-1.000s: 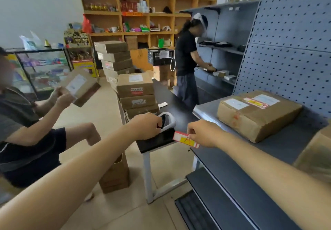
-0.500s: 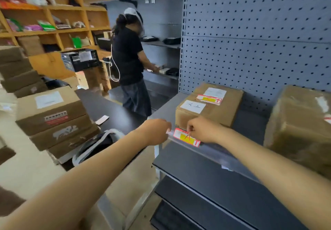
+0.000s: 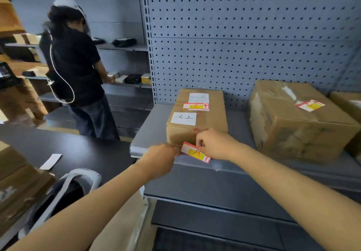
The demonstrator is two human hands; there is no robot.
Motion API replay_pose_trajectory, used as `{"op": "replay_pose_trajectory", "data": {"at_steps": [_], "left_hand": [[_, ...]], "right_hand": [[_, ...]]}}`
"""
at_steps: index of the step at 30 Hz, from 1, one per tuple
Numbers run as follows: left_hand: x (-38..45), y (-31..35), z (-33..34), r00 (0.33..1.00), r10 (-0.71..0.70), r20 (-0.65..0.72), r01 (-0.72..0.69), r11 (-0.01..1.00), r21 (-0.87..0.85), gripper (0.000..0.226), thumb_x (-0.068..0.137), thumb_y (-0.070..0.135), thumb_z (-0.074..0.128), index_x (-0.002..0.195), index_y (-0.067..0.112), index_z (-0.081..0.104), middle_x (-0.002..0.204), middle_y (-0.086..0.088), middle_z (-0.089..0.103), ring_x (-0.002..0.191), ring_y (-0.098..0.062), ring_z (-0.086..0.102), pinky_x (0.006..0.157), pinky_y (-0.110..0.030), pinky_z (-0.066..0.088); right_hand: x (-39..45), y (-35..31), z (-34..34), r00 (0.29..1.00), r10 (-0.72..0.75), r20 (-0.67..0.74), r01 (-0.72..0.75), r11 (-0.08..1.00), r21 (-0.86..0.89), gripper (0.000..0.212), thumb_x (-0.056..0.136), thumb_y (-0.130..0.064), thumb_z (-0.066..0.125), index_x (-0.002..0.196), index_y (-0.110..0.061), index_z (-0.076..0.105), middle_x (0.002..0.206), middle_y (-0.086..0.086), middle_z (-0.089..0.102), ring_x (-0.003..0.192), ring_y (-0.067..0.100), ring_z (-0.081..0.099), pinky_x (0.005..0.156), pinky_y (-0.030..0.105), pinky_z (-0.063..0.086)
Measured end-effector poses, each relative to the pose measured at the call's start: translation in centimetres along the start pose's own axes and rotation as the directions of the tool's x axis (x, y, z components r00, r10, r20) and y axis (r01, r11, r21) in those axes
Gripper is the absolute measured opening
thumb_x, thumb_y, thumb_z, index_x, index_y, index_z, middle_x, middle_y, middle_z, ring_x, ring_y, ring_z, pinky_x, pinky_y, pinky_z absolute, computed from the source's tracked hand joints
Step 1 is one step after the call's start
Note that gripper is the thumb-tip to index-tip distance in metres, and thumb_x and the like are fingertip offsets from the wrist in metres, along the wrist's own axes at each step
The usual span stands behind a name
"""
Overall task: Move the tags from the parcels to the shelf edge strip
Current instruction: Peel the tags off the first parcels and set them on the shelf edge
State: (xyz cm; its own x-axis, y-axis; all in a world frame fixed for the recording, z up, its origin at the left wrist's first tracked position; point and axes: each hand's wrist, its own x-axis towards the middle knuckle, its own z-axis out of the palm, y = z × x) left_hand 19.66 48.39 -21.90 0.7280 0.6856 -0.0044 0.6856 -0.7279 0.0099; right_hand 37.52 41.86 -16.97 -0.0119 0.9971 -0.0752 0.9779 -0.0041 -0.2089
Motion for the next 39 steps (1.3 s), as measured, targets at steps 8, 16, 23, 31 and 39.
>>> {"op": "replay_pose_trajectory", "data": {"at_steps": [8, 16, 23, 31, 39], "left_hand": [[-0.9, -0.9, 0.0, 0.987, 0.140, -0.076, -0.146, 0.987, -0.071, 0.045, 0.090, 0.004, 0.046, 0.130, 0.022, 0.051, 0.128, -0.004, 0.054, 0.108, -0.025, 0.055, 0.079, -0.034, 0.048], [-1.0, -0.7, -0.8, 0.991, 0.121, -0.052, -0.126, 0.985, -0.114, 0.037, 0.085, 0.000, 0.045, 0.119, 0.012, 0.054, 0.124, -0.011, 0.054, 0.108, -0.029, 0.052, 0.084, -0.035, 0.044], [-2.2, -1.2, -0.1, 0.984, 0.178, -0.018, -0.179, 0.983, -0.034, 0.044, 0.087, 0.001, 0.045, 0.128, 0.015, 0.052, 0.130, -0.008, 0.047, 0.116, -0.028, 0.046, 0.089, -0.037, 0.044], [-3.0, -1.0, 0.0, 0.984, 0.175, -0.024, -0.176, 0.983, -0.058, 0.044, 0.088, 0.003, 0.046, 0.129, 0.016, 0.052, 0.137, -0.006, 0.042, 0.116, -0.027, 0.047, 0.095, -0.036, 0.043], [-0.5, -0.7, -4.0, 0.987, 0.121, -0.107, -0.125, 0.992, -0.026, 0.031, 0.094, 0.012, 0.041, 0.119, 0.021, 0.057, 0.116, -0.005, 0.063, 0.096, -0.027, 0.062, 0.072, -0.033, 0.046]], "right_hand": [[-1.4, -1.6, 0.6, 0.982, 0.163, -0.093, -0.158, 0.986, 0.059, 0.015, 0.088, -0.010, 0.056, 0.094, -0.014, 0.070, 0.089, -0.001, 0.067, 0.081, 0.017, 0.059, 0.064, 0.029, 0.046], [-0.2, -2.4, 1.3, 0.969, 0.185, -0.164, -0.157, 0.973, 0.170, 0.011, 0.087, -0.010, 0.061, 0.092, -0.016, 0.069, 0.098, 0.003, 0.070, 0.086, 0.020, 0.063, 0.076, 0.039, 0.054], [0.5, -2.1, 1.9, 0.966, 0.185, -0.179, -0.148, 0.968, 0.201, 0.011, 0.087, -0.009, 0.062, 0.094, -0.012, 0.070, 0.095, 0.003, 0.070, 0.083, 0.018, 0.065, 0.076, 0.038, 0.056], [0.5, -2.2, 3.0, 0.975, 0.163, -0.153, -0.162, 0.987, 0.013, 0.013, 0.089, -0.014, 0.057, 0.092, -0.021, 0.068, 0.096, -0.003, 0.068, 0.083, 0.017, 0.061, 0.059, 0.028, 0.044], [-1.4, -1.9, 2.9, 0.950, 0.233, -0.207, -0.257, 0.961, -0.099, 0.036, 0.088, -0.007, 0.057, 0.121, -0.021, 0.061, 0.120, 0.003, 0.064, 0.103, 0.026, 0.062, 0.080, 0.038, 0.055]]}}
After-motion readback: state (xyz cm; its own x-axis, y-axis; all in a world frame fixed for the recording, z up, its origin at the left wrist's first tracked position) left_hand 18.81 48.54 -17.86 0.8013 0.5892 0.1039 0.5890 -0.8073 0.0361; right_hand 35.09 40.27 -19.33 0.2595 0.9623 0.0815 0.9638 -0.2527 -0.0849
